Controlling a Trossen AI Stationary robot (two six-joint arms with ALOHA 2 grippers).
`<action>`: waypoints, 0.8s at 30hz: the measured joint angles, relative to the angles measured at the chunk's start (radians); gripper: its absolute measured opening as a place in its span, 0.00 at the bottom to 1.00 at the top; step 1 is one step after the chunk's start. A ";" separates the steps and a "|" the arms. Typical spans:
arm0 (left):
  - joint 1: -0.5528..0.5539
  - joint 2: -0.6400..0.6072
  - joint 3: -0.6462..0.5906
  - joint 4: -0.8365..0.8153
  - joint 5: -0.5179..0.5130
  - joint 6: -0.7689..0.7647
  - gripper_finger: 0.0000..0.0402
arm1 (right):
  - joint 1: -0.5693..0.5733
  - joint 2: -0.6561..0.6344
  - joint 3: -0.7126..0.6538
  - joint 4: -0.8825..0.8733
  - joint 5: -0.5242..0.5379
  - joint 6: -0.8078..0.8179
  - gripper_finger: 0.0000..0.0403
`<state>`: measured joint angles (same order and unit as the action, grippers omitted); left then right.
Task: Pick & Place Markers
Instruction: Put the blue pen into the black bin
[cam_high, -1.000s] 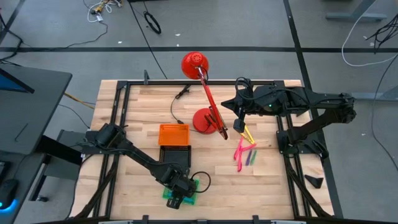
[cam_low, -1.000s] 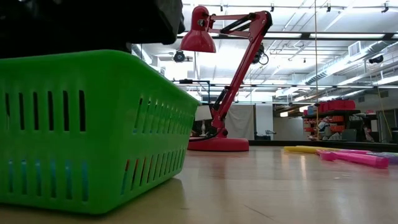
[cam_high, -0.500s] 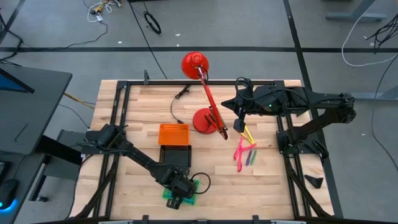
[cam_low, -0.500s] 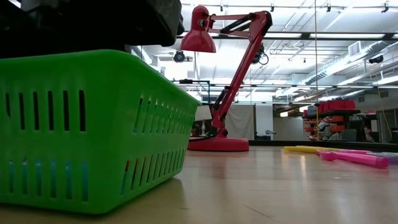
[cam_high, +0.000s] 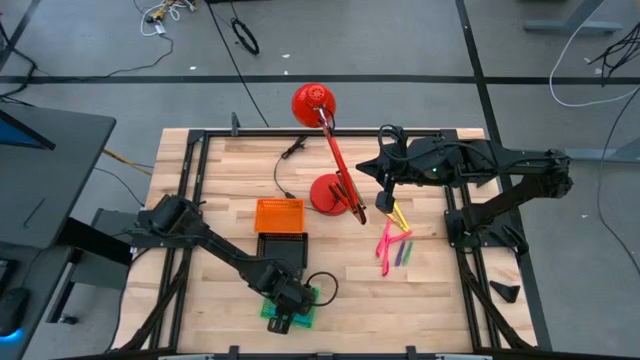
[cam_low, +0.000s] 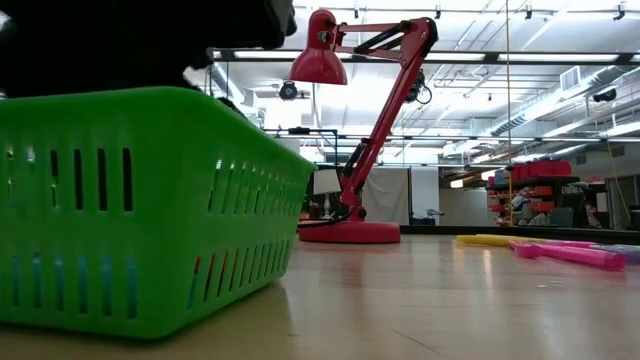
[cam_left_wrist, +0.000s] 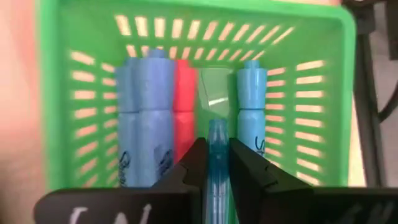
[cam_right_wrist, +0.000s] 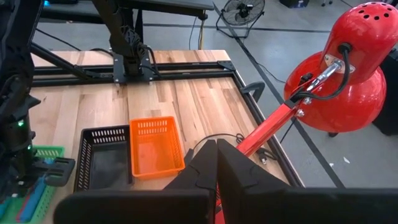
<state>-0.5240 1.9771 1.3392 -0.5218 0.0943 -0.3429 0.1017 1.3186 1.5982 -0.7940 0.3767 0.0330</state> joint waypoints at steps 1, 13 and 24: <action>0.001 -0.006 0.000 -0.004 0.010 -0.009 0.11 | 0.000 0.000 0.000 0.000 0.000 0.000 0.02; 0.007 -0.040 0.068 -0.105 0.068 -0.040 0.11 | 0.000 0.000 0.000 0.000 0.000 0.001 0.02; 0.060 -0.041 0.228 -0.377 0.049 0.038 0.11 | 0.000 0.000 0.000 -0.006 -0.002 0.011 0.02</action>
<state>-0.4638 1.9362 1.5667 -0.8986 0.1432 -0.3047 0.1020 1.3190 1.5978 -0.7998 0.3748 0.0441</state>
